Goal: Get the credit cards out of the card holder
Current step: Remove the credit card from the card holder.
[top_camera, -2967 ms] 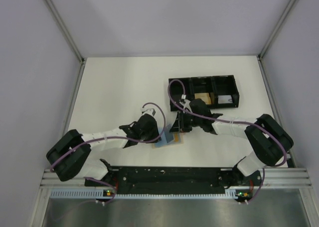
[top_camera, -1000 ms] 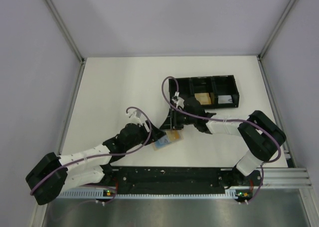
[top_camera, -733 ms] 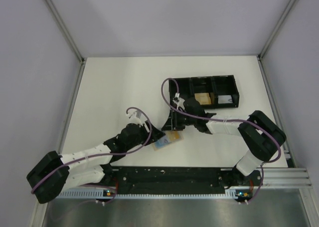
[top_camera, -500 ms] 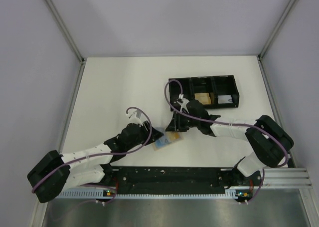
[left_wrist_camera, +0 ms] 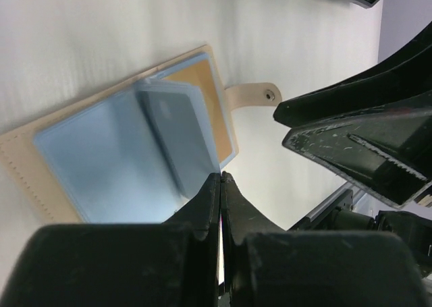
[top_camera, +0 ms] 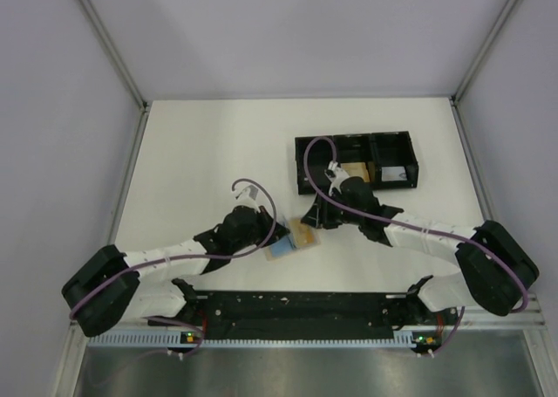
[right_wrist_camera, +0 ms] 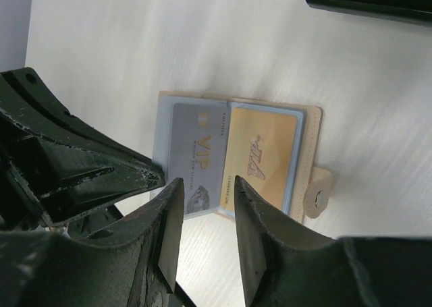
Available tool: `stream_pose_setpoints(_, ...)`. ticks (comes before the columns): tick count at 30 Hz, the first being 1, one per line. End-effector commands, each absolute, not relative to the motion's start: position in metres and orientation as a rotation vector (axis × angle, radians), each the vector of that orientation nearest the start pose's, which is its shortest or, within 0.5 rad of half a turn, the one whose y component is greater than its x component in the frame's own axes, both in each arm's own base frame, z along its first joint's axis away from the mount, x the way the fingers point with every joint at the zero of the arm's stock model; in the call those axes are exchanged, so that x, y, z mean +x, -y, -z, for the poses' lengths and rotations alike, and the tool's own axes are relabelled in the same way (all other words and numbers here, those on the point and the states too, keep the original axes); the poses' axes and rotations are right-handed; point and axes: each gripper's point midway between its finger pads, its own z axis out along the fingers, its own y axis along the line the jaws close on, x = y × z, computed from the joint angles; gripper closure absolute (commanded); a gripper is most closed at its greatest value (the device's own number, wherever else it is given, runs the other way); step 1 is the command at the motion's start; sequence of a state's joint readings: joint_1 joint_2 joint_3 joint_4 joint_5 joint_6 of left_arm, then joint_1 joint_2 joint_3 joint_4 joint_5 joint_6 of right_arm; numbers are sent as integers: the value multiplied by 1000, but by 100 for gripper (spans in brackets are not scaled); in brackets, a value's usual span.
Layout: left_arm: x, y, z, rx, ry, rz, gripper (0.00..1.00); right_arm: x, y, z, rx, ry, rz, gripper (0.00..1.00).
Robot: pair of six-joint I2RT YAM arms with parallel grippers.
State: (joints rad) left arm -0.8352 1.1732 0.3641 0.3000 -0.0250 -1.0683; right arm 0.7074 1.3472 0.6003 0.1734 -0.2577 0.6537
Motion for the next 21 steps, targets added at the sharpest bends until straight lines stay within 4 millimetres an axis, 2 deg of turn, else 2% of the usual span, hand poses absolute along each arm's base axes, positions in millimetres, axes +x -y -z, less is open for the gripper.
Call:
stream_pose_setpoints(1, 220, 297, -115, -232, -2180, 1163, 100, 238, -285, -105, -234, -2246, -1023, 64)
stream_pose_setpoints(4, 219, 308, -115, -200, -2209, 1190, 100, 239, -282, -105, -231, -2241, -1018, 64)
stream_pose_setpoints(7, 218, 314, -106, -183, -2253, 1185, 100, 240, -279, -106, -226, -2234, -1017, 64)
stream_pose_setpoints(13, 216, 314, -97, -180, -2286, 1176, 97, 242, -276, -106, -229, -2226, -1006, 64)
stream_pose_setpoints(17, 215, 315, -99, -167, -2281, 1182, 92, 242, -276, -107, -235, -2221, -1018, 64)
stream_pose_setpoints(21, 216, 317, -104, -152, -2268, 1193, 83, 242, -275, -106, -233, -2220, -1023, 64)
